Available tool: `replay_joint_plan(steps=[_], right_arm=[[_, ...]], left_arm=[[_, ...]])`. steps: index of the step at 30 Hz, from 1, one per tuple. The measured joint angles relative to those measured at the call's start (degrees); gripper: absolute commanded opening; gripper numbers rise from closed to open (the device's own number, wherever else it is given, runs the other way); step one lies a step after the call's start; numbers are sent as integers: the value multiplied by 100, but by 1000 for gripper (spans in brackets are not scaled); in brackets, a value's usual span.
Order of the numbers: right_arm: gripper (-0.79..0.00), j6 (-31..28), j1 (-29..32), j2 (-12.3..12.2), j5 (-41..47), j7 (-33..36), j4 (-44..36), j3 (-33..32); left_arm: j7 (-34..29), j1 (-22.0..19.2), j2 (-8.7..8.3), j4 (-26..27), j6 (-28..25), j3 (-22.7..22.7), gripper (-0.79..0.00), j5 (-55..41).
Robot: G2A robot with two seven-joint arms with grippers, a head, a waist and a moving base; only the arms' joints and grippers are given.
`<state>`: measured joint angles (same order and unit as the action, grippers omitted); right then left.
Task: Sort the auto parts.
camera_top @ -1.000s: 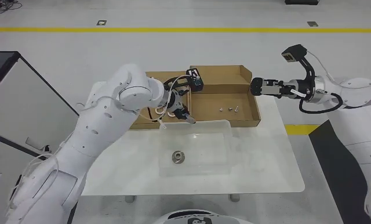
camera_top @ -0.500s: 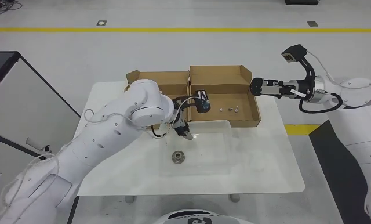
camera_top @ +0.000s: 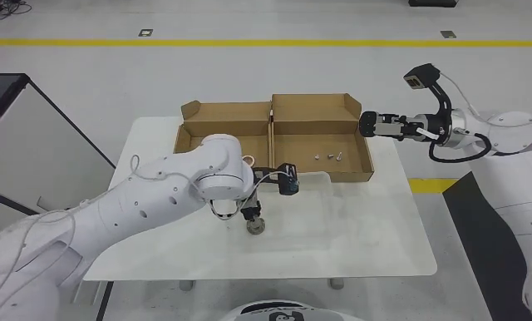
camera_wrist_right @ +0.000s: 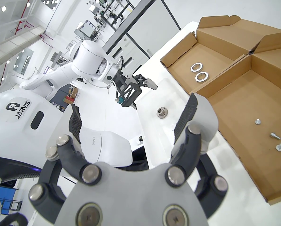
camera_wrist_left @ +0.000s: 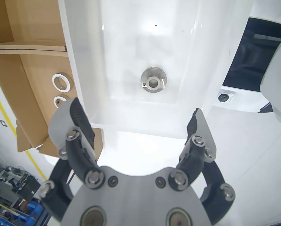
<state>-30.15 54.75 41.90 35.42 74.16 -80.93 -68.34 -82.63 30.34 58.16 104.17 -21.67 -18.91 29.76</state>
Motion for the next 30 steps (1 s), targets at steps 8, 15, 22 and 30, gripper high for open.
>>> replay_joint_plan(steps=[8, 15, 22, 30], right_arm=[[0, 0, 0, 0, 0, 0, 0, 0], [0, 0, 0, 0, 0, 0, 0, 0], [0, 0, 0, 0, 0, 0, 0, 0], [0, 0, 0, 0, 0, 0, 0, 0]], left_arm=[[119, -139, 54, -225, -118, 340, 0, -12], [129, -209, 117, -325, -128, 439, -231, 51], [155, -284, 182, -465, -154, 694, -289, 46], [157, -246, 269, -648, -155, 921, -311, 26]])
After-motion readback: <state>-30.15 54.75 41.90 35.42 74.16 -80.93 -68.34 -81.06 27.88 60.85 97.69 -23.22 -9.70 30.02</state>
